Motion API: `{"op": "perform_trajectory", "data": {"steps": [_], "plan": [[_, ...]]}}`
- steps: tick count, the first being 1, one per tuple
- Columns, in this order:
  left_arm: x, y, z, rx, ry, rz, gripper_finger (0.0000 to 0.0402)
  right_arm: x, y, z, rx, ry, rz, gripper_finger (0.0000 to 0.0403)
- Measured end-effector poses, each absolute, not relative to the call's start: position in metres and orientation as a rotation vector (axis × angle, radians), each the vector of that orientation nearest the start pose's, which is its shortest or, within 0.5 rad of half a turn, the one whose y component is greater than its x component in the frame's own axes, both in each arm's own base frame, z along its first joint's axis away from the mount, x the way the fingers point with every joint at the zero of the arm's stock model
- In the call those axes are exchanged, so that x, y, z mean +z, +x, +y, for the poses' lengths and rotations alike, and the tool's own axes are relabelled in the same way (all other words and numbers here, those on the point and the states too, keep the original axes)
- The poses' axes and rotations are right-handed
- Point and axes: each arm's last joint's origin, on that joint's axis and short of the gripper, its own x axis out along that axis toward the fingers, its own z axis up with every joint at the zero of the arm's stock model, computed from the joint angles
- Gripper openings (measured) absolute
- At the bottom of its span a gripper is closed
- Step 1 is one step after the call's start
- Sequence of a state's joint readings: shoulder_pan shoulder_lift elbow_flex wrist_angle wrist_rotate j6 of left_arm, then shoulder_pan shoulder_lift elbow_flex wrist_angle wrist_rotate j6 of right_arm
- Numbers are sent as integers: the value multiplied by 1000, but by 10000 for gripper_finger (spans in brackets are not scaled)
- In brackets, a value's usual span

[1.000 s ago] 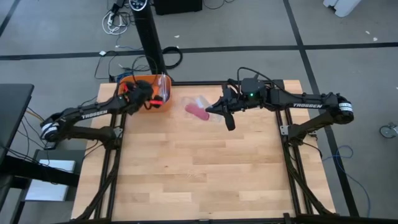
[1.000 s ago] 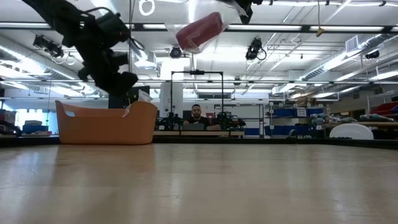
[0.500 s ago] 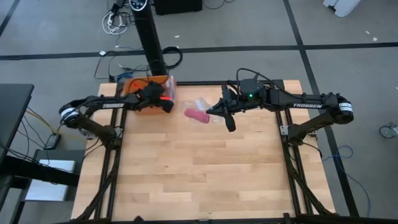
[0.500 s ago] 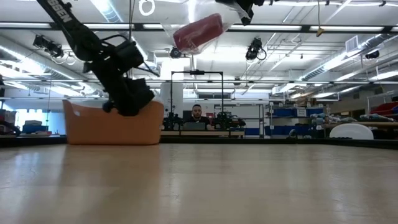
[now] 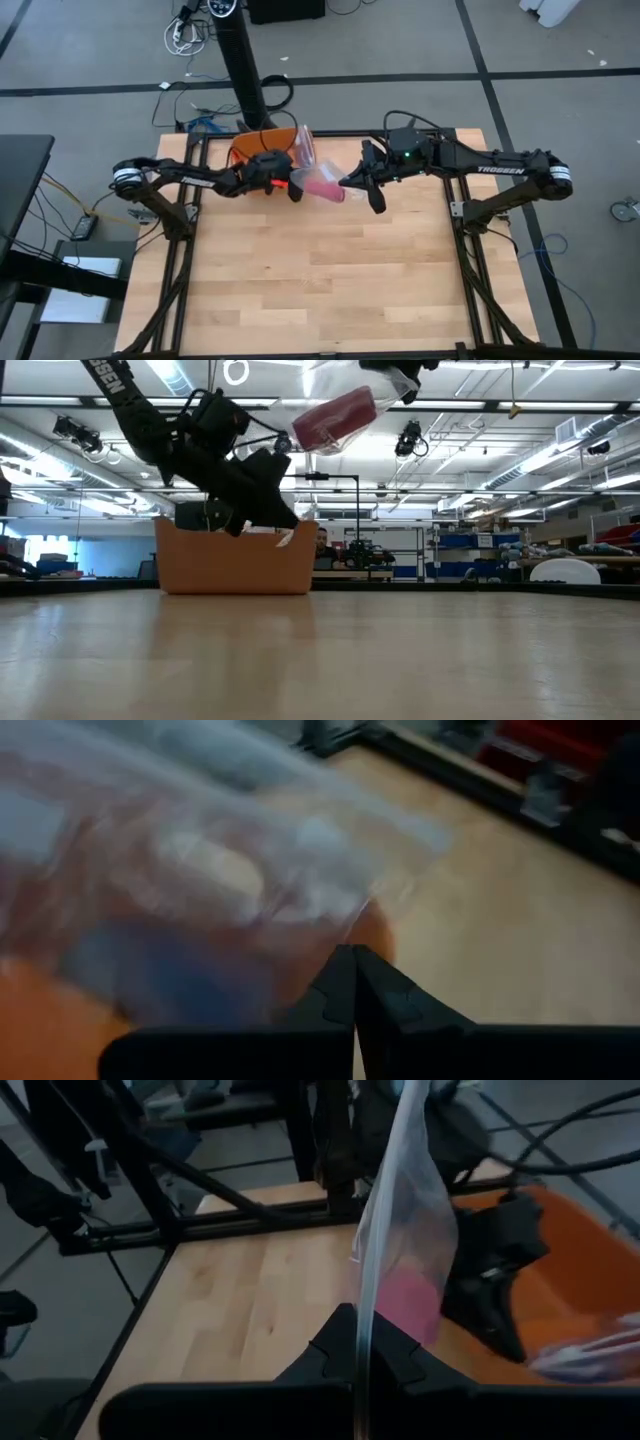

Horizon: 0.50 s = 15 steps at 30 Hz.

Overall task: Roll bandage
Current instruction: Put the transparent zip bag into the orange bin

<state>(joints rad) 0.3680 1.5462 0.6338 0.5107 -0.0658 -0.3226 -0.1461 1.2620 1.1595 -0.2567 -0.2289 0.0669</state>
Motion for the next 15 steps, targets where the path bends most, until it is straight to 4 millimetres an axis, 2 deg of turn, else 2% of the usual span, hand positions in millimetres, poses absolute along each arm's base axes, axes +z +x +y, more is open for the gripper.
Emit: {"op": "perform_trajectory", "data": {"steps": [3, 6, 10, 15], "plan": [[181, 279, 97, 476, -339, 320, 2, 363, 271, -32, 52, 130, 331, 0], [199, 266, 91, 560, -286, 341, 2, 368, 268, -33, 27, 142, 299, 0], [225, 233, 82, 683, -271, 396, 2, 367, 276, -42, -12, 193, 256, 0], [252, 186, 70, 851, -248, 407, 1, 350, 305, -61, -49, 299, 211, 0]]}}
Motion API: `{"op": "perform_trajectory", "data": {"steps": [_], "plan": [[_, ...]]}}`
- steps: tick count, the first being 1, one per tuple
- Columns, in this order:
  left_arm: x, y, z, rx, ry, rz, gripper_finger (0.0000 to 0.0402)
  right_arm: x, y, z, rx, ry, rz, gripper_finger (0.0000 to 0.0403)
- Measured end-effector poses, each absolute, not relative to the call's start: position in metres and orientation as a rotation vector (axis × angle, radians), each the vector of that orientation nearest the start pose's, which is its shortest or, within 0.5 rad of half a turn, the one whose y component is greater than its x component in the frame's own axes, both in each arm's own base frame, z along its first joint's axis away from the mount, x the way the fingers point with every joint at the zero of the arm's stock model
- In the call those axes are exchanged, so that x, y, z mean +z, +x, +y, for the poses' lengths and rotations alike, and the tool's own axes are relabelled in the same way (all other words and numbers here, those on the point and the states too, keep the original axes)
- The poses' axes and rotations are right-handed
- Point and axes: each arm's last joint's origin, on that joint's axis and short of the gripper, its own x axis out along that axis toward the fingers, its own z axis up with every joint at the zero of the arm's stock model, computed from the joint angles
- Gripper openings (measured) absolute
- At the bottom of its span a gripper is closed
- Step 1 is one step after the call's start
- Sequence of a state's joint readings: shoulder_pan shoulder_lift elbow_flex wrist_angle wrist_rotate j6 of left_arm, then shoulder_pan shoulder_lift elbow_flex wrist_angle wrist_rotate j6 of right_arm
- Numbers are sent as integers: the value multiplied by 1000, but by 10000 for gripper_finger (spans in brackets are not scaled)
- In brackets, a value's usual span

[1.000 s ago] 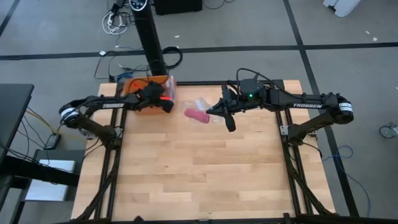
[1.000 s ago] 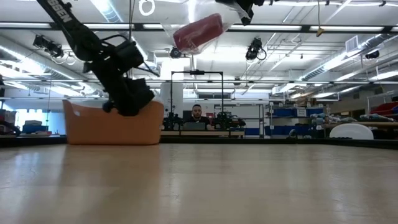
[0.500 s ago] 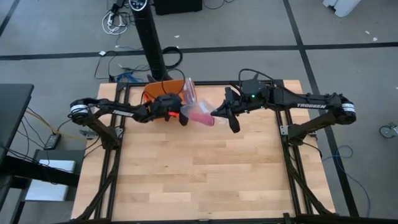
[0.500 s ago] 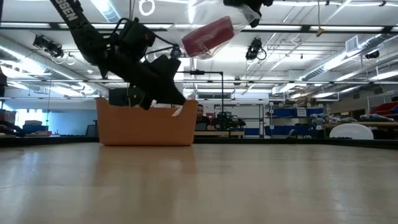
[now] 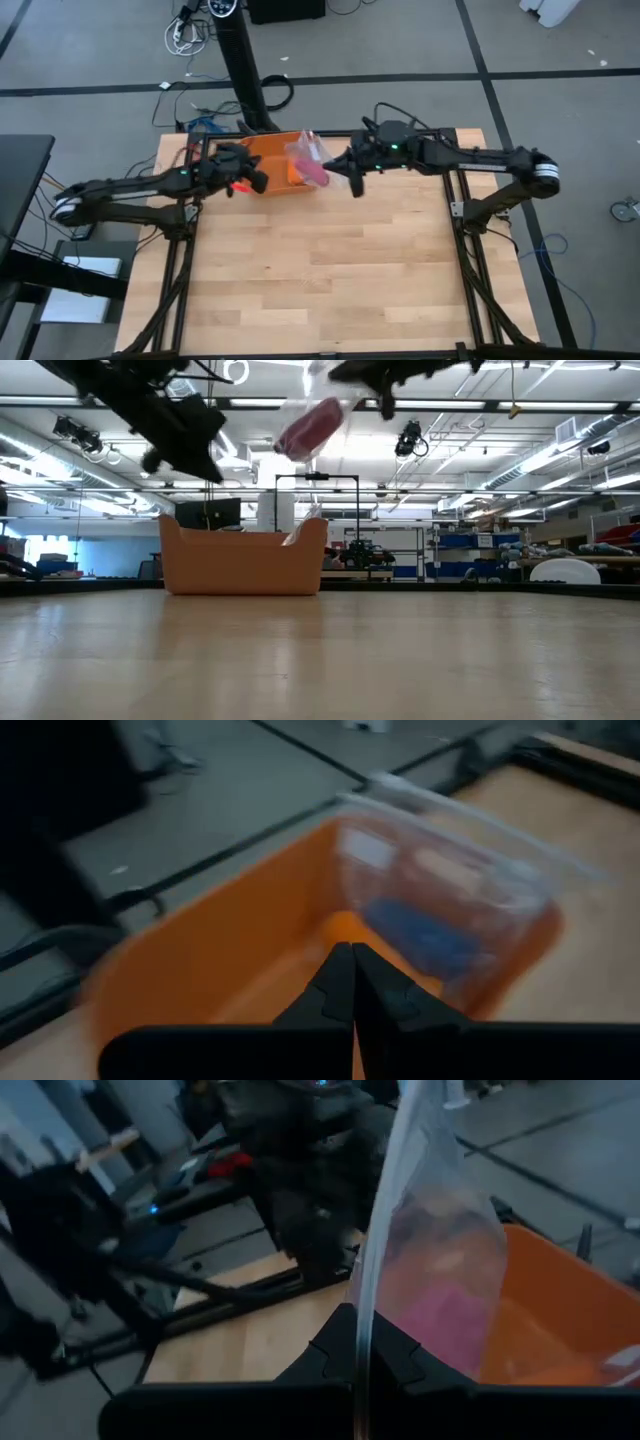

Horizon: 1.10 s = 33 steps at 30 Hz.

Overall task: Roll bandage
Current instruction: Put the transparent zip bag into the orange bin

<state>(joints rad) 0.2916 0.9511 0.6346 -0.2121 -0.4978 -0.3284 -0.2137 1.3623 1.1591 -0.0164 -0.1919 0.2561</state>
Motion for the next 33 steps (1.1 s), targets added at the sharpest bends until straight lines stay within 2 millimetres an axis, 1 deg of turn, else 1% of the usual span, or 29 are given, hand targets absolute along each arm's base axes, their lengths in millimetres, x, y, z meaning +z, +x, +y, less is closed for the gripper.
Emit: {"op": "perform_trajectory", "data": {"steps": [2, 5, 8, 13, 19, 24, 29, 33], "plan": [[259, 171, 67, 894, -256, 393, 1, 339, 318, -72, -60, 359, 206, 0], [263, 156, 64, 922, -272, 394, 1, 317, 335, -92, -72, 455, 214, 0], [265, 151, 63, 929, -269, 394, 1, 299, 349, -113, -67, 565, 208, 0], [264, 153, 64, 933, -252, 407, 1, 279, 374, -134, -88, 659, 242, 0], [262, 155, 64, 933, -239, 424, 2, 258, 403, -144, -81, 737, 283, 0], [262, 155, 64, 932, -238, 417, 2, 244, 420, -149, -90, 799, 303, 0], [262, 155, 64, 928, -220, 433, 2, 225, 423, -151, -171, 841, 359, 0], [262, 155, 64, 926, -213, 430, 2, 219, 421, -154, -258, 837, 393, 0]]}}
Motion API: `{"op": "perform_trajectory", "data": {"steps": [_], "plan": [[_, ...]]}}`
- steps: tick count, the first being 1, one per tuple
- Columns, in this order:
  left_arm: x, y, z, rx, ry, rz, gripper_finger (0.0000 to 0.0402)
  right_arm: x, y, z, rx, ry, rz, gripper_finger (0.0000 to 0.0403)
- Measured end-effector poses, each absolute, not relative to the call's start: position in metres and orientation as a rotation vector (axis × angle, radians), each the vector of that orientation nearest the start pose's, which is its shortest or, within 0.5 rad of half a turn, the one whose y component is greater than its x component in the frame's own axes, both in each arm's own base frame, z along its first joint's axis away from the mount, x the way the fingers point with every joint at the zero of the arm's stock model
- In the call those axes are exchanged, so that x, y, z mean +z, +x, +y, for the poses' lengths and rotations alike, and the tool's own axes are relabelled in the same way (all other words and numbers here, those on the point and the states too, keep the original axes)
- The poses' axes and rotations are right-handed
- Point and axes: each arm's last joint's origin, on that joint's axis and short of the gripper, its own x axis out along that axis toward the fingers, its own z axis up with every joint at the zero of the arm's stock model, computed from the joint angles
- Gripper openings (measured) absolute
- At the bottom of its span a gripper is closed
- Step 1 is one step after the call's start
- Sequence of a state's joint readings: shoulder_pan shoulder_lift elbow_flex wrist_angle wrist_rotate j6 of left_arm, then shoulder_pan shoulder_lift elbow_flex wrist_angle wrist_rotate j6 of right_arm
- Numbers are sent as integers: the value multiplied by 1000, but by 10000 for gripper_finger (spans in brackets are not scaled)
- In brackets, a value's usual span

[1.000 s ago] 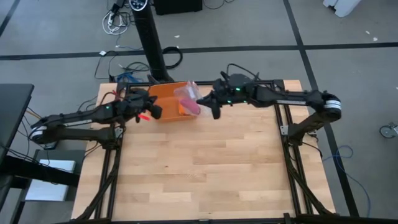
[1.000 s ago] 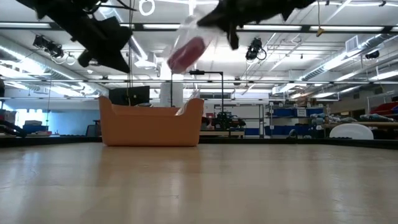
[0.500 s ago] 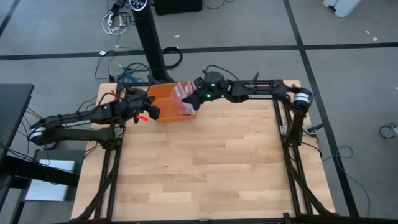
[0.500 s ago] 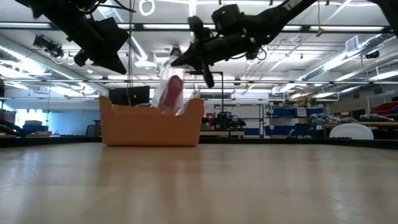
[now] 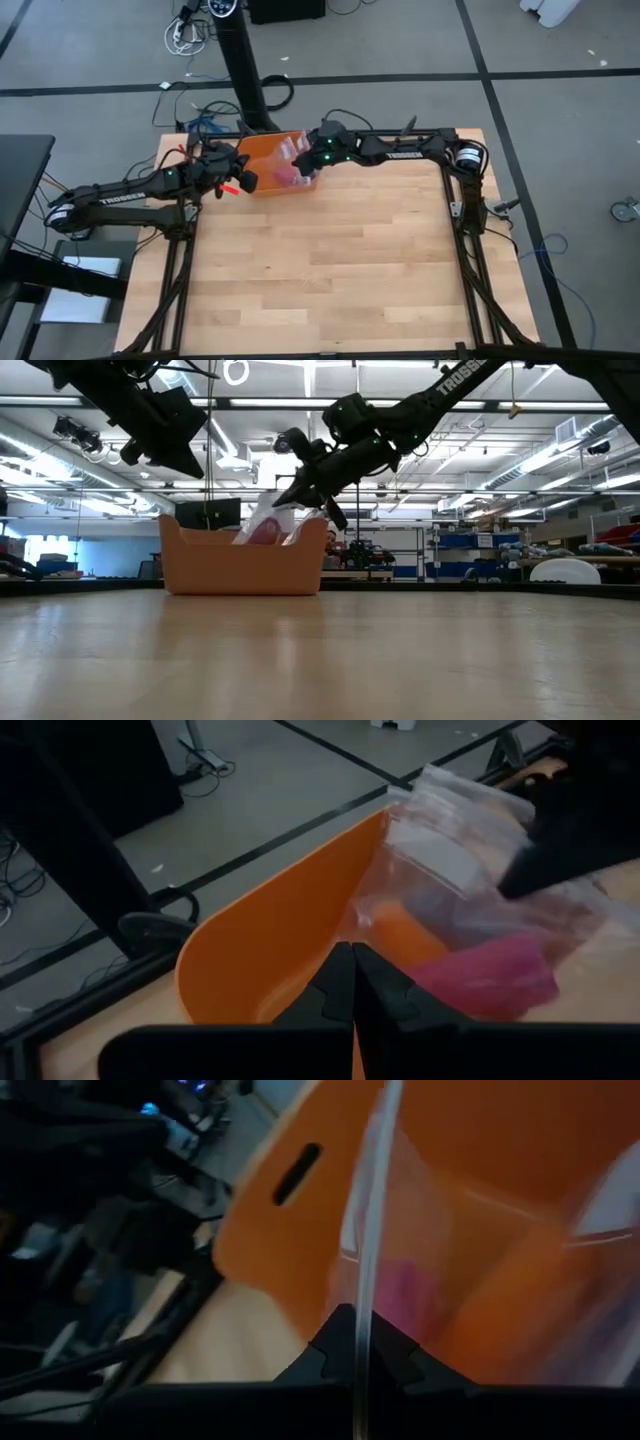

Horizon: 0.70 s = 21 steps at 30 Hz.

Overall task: Roll bandage
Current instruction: Put the transparent zip bag into the orange bin, then return to Home Position

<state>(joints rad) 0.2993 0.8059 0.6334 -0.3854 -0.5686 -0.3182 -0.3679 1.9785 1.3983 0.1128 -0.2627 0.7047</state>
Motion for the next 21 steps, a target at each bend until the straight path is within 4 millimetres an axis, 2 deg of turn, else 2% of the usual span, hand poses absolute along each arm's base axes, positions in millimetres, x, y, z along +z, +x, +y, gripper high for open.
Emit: {"op": "perform_trajectory", "data": {"steps": [4, 7, 10, 15, 18, 21], "plan": [[261, 155, 64, 926, -210, 442, 2, 217, 419, -157, -302, 808, 399, 2], [260, 154, 64, 927, -205, 463, 3, 216, 418, -158, -298, 774, 416, 20], [257, 153, 63, 929, -202, 493, 3, 214, 417, -156, -267, 748, 451, 56], [250, 161, 65, 916, -196, 545, 3, 218, 416, -155, -239, 719, 456, 130], [240, 172, 67, 909, -177, 605, 3, 228, 413, -154, -220, 695, 438, 168], [230, 185, 71, 905, -155, 639, 3, 247, 406, -151, -194, 650, 412, 190]]}}
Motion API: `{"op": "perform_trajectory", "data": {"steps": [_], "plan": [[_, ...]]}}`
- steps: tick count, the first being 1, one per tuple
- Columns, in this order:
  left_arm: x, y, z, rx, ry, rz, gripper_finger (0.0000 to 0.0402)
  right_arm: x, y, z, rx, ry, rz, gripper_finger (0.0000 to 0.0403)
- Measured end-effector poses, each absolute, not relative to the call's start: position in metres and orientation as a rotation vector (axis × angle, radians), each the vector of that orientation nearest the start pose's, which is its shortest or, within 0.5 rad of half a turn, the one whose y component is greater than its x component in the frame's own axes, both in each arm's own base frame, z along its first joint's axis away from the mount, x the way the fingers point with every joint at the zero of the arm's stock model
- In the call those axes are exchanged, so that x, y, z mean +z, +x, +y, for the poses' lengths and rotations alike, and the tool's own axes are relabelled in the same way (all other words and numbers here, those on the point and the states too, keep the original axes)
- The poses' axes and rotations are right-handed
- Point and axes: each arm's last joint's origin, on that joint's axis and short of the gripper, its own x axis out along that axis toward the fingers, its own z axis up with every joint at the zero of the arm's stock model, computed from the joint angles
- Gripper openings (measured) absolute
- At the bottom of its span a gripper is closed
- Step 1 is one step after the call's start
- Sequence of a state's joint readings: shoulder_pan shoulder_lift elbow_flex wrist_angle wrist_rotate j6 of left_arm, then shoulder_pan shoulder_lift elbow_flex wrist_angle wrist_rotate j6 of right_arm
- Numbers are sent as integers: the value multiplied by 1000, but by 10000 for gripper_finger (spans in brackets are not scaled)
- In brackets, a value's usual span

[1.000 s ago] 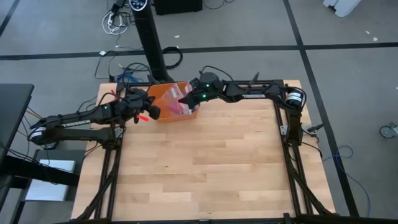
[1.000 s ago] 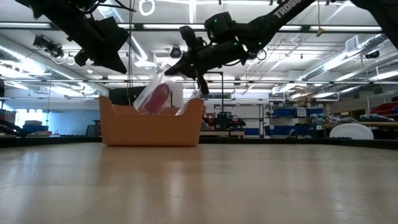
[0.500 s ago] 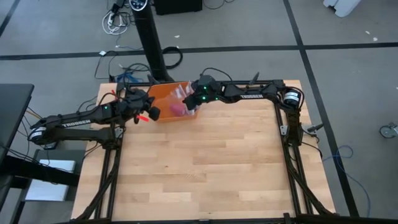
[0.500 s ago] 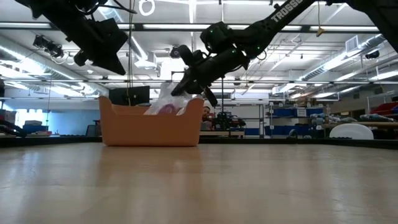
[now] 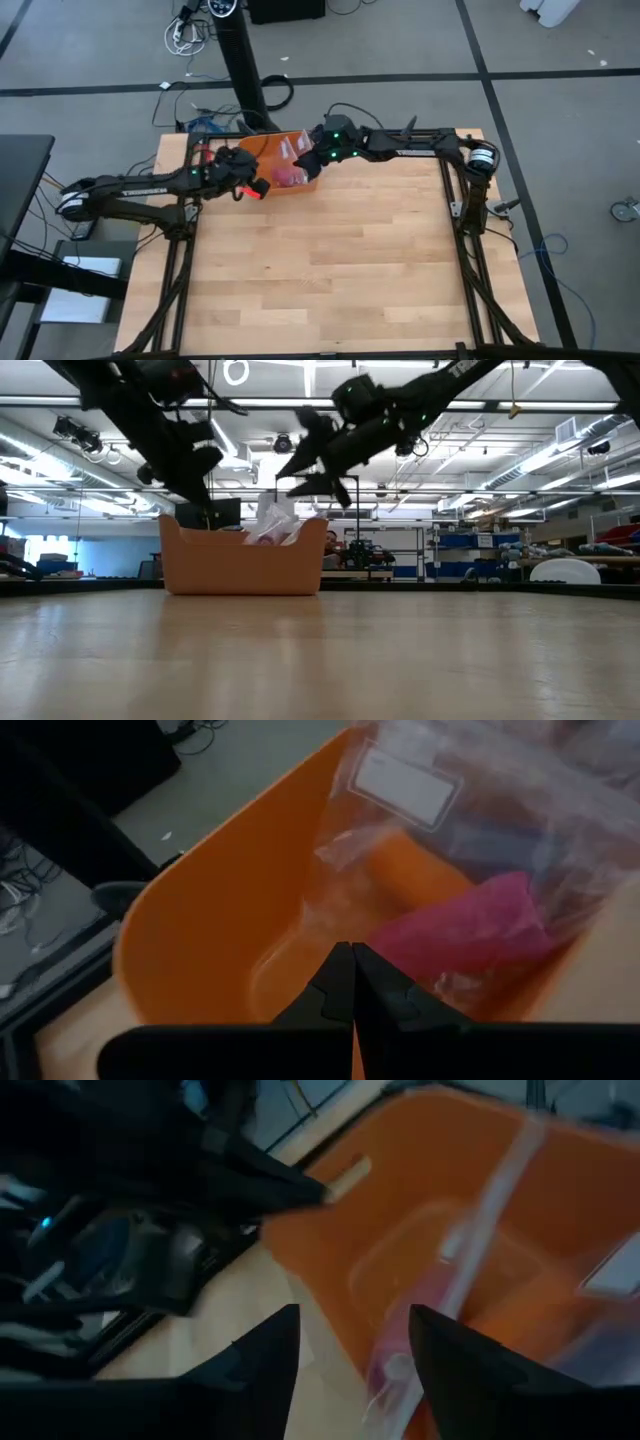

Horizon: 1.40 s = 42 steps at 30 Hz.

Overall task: Roll bandage
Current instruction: Return to Home Position

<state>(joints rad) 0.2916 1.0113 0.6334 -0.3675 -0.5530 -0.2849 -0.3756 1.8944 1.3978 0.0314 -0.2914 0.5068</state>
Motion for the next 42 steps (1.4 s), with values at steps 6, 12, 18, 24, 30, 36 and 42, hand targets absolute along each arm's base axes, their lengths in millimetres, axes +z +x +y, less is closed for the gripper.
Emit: {"op": "perform_trajectory", "data": {"steps": [6, 12, 18, 24, 30, 36, 42], "plan": [[214, 206, 80, 901, -116, 667, 3, 298, 367, -139, -195, 444, 472, 191], [200, 209, 101, 1014, -124, 708, 2, 320, 320, -131, -302, 274, 675, 131], [174, 216, 126, 1104, -162, 742, 2, 298, 289, -135, -296, 261, 796, 12], [150, 232, 139, 1065, -190, 731, 1, 268, 276, -134, -239, 309, 766, 7], [154, 250, 140, 925, -199, 581, 1, 256, 269, -127, -210, 301, 707, 6], [163, 260, 137, 745, -232, 460, 1, 263, 256, -120, -211, 294, 654, 3], [196, 259, 116, 611, -143, 376, 1, 277, 233, -103, -182, 200, 562, 2]]}}
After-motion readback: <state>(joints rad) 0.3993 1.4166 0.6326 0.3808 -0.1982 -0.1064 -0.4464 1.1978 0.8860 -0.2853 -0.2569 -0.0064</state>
